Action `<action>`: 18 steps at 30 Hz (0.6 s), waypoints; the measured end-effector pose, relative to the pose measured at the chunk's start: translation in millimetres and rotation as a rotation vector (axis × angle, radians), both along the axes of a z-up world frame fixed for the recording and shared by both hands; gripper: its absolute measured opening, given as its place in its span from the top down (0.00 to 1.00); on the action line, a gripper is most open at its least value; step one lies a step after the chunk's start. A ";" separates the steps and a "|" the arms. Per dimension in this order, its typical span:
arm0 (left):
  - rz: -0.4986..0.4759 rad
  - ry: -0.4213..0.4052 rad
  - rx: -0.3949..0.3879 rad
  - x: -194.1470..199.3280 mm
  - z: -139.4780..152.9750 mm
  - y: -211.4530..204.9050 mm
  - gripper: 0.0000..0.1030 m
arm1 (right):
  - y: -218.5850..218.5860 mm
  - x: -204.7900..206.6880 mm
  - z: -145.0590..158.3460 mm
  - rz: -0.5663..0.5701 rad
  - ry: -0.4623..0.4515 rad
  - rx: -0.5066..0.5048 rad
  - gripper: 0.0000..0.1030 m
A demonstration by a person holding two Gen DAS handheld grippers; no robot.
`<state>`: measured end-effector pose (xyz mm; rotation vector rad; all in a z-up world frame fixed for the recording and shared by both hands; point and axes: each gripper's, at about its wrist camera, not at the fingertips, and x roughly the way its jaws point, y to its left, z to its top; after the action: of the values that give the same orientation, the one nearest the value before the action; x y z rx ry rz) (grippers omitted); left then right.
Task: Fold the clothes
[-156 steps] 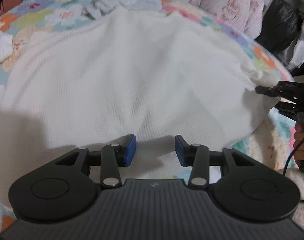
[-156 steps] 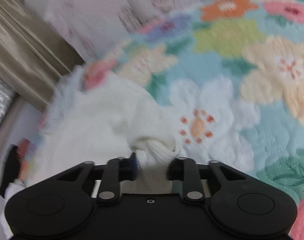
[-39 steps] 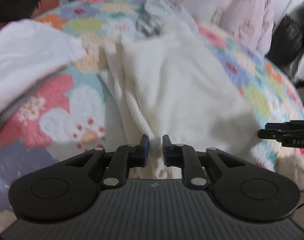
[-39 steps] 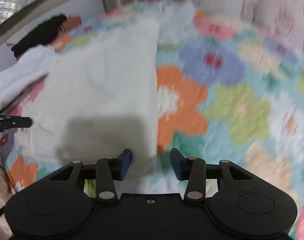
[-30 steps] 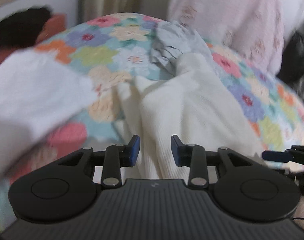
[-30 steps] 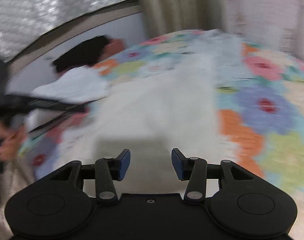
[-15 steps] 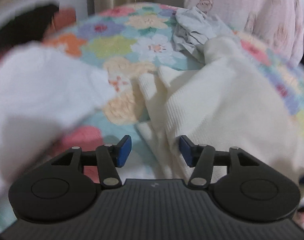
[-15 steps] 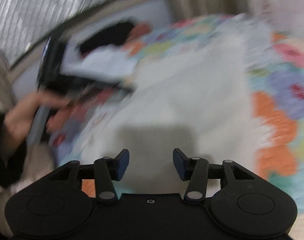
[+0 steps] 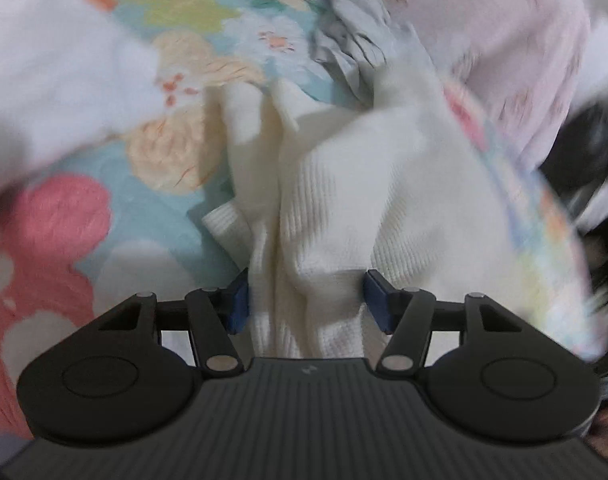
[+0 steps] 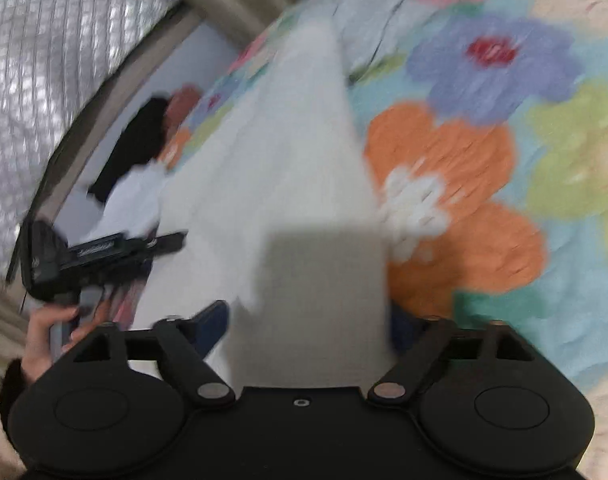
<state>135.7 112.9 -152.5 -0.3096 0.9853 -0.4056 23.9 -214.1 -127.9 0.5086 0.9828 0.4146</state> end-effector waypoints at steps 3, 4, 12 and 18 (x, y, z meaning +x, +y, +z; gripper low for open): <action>0.021 0.012 -0.072 3.2 -1.9 3.0 0.75 | 24.1 3.0 1.8 0.052 -0.046 -0.114 0.06; 0.030 0.019 -0.096 3.0 -2.2 5.2 0.76 | 31.8 -6.2 8.2 0.053 -0.077 -0.155 0.27; 0.025 -0.066 -0.016 -43.7 40.4 -20.7 0.82 | 51.9 -38.1 93.3 -0.027 -0.352 -0.487 0.73; -0.114 0.019 -0.042 -79.4 41.4 -67.7 0.72 | -21.5 -8.3 91.6 -0.139 -0.229 -0.585 0.65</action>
<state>56.3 45.2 -111.1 -0.2964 1.0168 -0.5283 15.6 -235.6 -36.3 -0.0028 0.7923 0.0461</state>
